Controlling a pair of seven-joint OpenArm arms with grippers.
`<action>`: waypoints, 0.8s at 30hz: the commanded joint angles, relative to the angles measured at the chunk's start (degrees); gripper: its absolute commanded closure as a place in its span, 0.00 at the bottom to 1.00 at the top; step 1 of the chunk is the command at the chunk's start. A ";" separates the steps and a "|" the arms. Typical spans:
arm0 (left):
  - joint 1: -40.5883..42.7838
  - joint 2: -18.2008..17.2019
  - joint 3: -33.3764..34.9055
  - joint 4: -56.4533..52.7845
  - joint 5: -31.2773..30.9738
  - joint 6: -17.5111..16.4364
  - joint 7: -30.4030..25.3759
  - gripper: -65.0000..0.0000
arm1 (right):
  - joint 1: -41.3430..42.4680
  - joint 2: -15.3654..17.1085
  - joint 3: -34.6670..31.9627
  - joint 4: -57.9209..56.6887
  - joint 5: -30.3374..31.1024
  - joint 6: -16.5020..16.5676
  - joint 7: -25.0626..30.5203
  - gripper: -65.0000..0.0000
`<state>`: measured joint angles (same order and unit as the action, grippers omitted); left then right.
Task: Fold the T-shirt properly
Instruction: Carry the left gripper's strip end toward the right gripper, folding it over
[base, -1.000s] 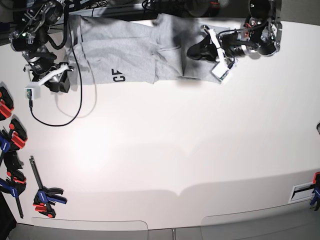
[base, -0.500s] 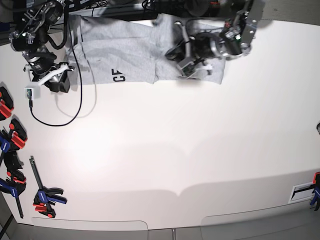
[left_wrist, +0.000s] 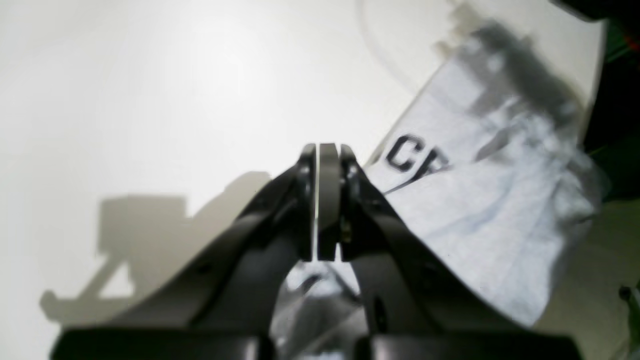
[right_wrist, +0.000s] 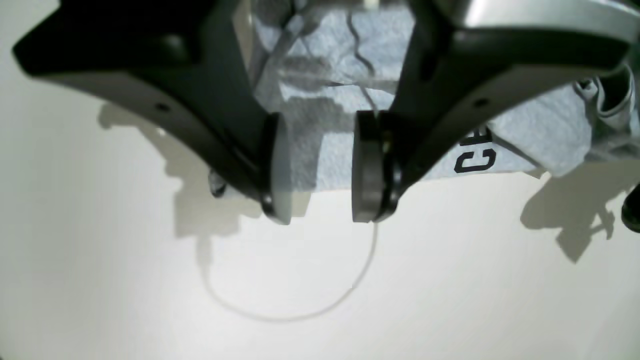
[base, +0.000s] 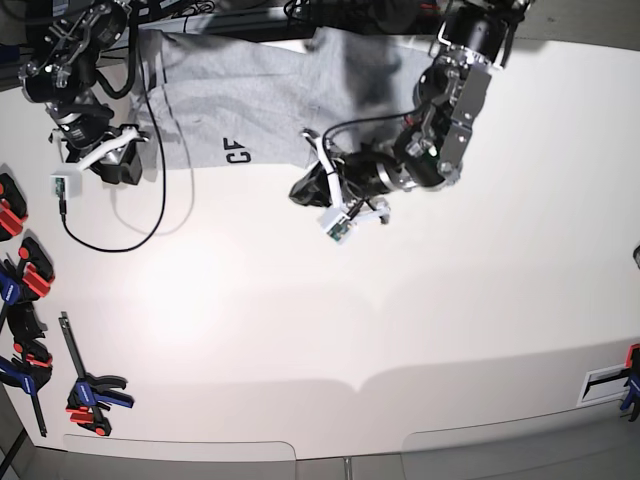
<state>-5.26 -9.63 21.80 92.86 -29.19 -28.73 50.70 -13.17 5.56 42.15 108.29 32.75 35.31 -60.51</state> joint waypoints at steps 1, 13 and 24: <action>-1.18 -1.09 -0.07 1.18 -2.95 -0.92 -0.13 1.00 | 0.48 0.61 0.22 1.09 0.83 -0.26 1.18 0.70; 4.63 -15.04 -11.37 8.87 -48.22 -11.27 22.12 1.00 | 0.48 0.61 0.22 1.09 0.85 -0.26 1.18 0.70; 10.93 -11.39 -6.67 8.74 -17.70 -11.27 4.50 1.00 | 0.48 0.61 0.20 1.09 2.34 -0.26 1.14 0.70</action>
<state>6.15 -20.86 15.38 100.73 -45.60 -39.48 56.55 -13.15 5.54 42.13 108.29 34.09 35.31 -60.53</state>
